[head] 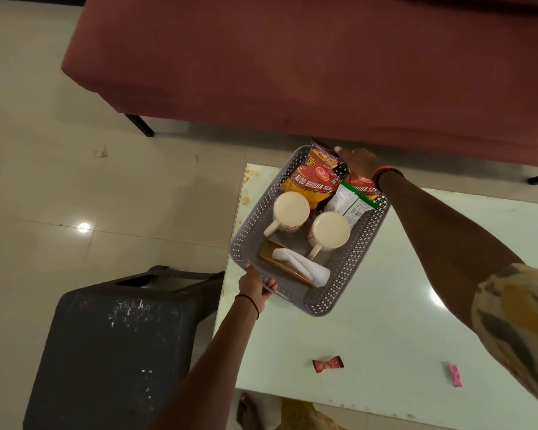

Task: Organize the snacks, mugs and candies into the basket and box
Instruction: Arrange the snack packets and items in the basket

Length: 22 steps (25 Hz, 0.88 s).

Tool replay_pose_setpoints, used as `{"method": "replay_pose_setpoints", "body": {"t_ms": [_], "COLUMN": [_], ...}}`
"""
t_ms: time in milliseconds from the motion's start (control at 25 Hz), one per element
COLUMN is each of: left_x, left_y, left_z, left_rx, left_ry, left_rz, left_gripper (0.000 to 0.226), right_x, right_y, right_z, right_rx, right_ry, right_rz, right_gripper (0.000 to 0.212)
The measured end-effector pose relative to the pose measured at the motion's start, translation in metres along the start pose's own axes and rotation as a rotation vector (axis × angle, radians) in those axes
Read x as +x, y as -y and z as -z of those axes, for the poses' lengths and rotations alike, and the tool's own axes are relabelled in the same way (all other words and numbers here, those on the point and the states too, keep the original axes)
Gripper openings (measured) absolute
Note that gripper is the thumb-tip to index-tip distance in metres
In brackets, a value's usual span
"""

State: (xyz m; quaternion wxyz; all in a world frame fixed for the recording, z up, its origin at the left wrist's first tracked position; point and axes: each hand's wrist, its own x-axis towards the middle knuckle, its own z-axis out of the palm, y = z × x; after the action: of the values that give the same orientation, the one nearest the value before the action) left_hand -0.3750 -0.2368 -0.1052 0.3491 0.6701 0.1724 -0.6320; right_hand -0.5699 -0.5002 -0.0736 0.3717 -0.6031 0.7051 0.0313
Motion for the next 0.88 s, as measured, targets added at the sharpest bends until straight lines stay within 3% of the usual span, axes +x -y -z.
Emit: {"method": "replay_pose_setpoints", "body": {"t_ms": [200,880], "left_x": [0.000,-0.033], "left_y": [0.002,-0.009], "left_z": [-0.001,0.034], "left_rx": [0.041,0.279], "left_ry": [-0.019,-0.203], "left_rz": [-0.037,-0.095], "left_gripper": [0.017,0.038], "right_x": [0.004,-0.079], "right_y": [-0.004,-0.044], "right_z": [0.003,-0.004], "right_rx": [0.047,0.231], "right_ry": [-0.039,-0.046], "right_rz": [0.003,-0.114], "right_gripper": [0.063,0.063]}}
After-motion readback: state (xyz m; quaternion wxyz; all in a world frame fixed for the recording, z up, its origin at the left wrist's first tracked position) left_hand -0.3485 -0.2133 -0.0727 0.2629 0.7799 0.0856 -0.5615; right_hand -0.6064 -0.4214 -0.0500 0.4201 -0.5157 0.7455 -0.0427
